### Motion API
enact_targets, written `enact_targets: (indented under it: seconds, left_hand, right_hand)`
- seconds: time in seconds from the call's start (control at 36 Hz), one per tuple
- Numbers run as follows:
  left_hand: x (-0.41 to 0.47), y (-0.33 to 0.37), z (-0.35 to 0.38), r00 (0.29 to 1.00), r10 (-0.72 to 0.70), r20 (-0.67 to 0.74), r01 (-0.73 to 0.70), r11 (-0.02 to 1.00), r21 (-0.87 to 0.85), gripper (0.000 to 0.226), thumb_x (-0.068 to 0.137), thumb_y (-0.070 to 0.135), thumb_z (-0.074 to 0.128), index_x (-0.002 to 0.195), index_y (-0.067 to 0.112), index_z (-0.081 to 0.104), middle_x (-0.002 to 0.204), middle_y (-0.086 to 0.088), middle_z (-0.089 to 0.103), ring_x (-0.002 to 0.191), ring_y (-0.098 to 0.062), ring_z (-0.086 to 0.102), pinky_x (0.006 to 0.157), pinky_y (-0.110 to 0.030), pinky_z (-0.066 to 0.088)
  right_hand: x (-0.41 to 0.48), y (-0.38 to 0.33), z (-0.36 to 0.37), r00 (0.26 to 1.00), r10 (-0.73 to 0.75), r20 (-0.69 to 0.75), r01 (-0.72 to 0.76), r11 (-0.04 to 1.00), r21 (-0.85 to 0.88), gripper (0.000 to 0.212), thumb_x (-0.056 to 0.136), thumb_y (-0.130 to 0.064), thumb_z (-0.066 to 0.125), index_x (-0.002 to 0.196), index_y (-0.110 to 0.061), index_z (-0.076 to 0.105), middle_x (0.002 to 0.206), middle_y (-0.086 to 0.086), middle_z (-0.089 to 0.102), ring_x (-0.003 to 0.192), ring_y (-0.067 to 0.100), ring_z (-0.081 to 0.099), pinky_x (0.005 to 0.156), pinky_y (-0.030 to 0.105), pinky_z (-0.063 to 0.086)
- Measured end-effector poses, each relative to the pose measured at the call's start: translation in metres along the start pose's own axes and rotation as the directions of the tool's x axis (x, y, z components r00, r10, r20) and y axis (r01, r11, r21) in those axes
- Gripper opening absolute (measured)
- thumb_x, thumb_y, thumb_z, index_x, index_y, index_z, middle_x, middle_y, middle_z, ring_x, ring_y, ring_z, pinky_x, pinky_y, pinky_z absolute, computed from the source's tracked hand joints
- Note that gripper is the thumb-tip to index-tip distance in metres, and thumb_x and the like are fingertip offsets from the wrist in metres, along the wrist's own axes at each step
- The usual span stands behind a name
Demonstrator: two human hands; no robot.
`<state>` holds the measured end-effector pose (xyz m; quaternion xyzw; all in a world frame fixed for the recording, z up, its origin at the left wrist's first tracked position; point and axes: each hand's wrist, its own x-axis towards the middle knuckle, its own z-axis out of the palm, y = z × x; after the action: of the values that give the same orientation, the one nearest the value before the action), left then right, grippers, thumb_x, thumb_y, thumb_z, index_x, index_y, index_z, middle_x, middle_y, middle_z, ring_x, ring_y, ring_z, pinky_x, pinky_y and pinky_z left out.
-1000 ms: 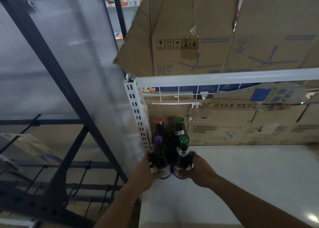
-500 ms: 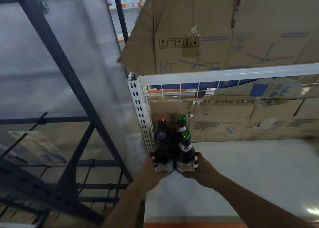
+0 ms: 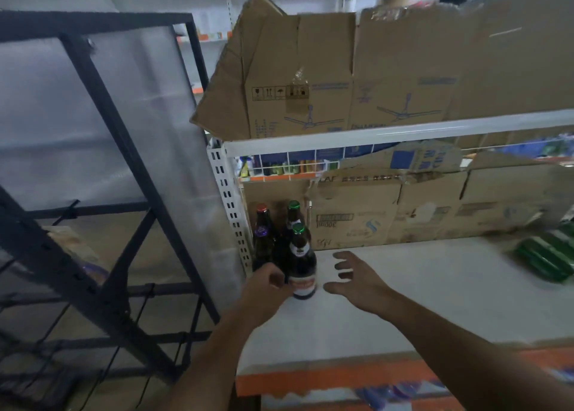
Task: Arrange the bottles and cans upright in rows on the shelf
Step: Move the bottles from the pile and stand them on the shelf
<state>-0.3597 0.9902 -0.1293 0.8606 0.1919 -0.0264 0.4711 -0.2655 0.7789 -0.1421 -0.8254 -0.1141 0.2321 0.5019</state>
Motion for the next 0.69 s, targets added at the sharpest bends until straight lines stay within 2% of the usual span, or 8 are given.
enact_targets:
  seconds: [0.11,0.19,0.28,0.33,0.42,0.47,0.53,0.69]
  left_hand:
    - [-0.020,0.052,0.040,0.996,0.086,0.018,-0.086,0.996,-0.022,0.027,0.089,0.035,0.075,0.109,0.024,0.060,0.105,0.007,0.064,0.092,-0.007,0.061,0.070,-0.021,0.046]
    - [-0.033,0.096,0.083,0.990,0.138,0.018,-0.136,0.987,-0.083,0.035,0.089,0.034,0.076,0.118,0.025,0.059,0.112,0.007,0.064,0.097,-0.006,0.062,0.079,-0.028,0.053]
    - [-0.046,0.143,0.137,0.972,0.226,0.065,-0.217,0.969,-0.120,0.038,0.088,0.033,0.078,0.120,0.026,0.059,0.116,0.008,0.064,0.107,-0.010,0.062,0.094,-0.039,0.054]
    - [-0.053,0.178,0.177,0.951,0.284,0.120,-0.271,0.956,-0.111,0.039,0.088,0.035,0.077,0.123,0.028,0.060,0.115,0.013,0.062,0.111,-0.009,0.059,0.092,-0.032,0.054]
    - [-0.068,0.233,0.238,0.902,0.385,0.195,-0.363,0.921,-0.140,0.038,0.088,0.034,0.077,0.120,0.035,0.057,0.118,0.015,0.061,0.115,-0.006,0.056,0.082,-0.013,0.048]
    - [-0.079,0.267,0.277,0.858,0.452,0.245,-0.421,0.891,-0.170,0.039,0.087,0.030,0.078,0.119,0.035,0.056,0.119,0.011,0.062,0.119,-0.009,0.056,0.095,-0.021,0.045]
    - [-0.092,0.301,0.314,0.802,0.506,0.316,-0.475,0.862,-0.175,0.039,0.087,0.027,0.078,0.119,0.033,0.057,0.120,0.009,0.063,0.118,-0.009,0.057,0.096,-0.025,0.042]
    - [-0.117,0.371,0.408,0.665,0.600,0.445,-0.575,0.791,-0.207,0.035,0.089,0.028,0.076,0.119,0.032,0.058,0.113,0.014,0.063,0.102,0.013,0.055,0.078,-0.003,0.041]
  right_hand:
    - [-0.034,0.010,-0.045,0.996,-0.073,-0.059,0.074,0.997,0.031,0.067,0.081,-0.027,0.086,0.136,-0.034,0.048,0.132,-0.003,0.053,0.121,0.016,0.055,0.079,0.023,0.053]
    - [-0.070,0.027,-0.093,0.987,-0.096,-0.130,0.098,0.995,0.010,0.067,0.083,-0.029,0.085,0.138,-0.034,0.047,0.134,-0.006,0.052,0.123,0.014,0.053,0.075,0.019,0.049]
    - [-0.113,0.050,-0.151,0.965,-0.109,-0.240,0.106,0.994,-0.027,0.071,0.084,-0.031,0.084,0.143,-0.032,0.046,0.134,-0.006,0.052,0.124,0.012,0.051,0.088,0.027,0.047]
    - [-0.143,0.068,-0.193,0.944,-0.099,-0.316,0.092,0.995,-0.037,0.070,0.083,-0.032,0.084,0.143,-0.034,0.047,0.135,-0.004,0.052,0.125,0.013,0.051,0.096,0.033,0.048]
    - [-0.192,0.096,-0.257,0.893,-0.066,-0.445,0.065,0.998,-0.017,0.067,0.083,-0.028,0.084,0.141,-0.031,0.050,0.136,-0.002,0.054,0.129,0.012,0.049,0.097,0.032,0.044]
    - [-0.224,0.114,-0.298,0.845,-0.058,-0.531,0.059,0.998,-0.017,0.064,0.082,-0.026,0.085,0.138,-0.027,0.054,0.133,-0.002,0.058,0.128,0.013,0.052,0.099,0.030,0.042]
    - [-0.257,0.130,-0.336,0.794,-0.042,-0.606,0.048,0.999,-0.006,0.060,0.081,-0.024,0.086,0.132,-0.030,0.055,0.130,-0.001,0.060,0.126,0.014,0.055,0.099,0.029,0.042]
    - [-0.335,0.181,-0.418,0.658,0.043,-0.752,-0.007,0.999,0.050,0.059,0.082,-0.026,0.085,0.131,-0.034,0.052,0.133,-0.003,0.056,0.125,0.015,0.054,0.096,0.035,0.051]
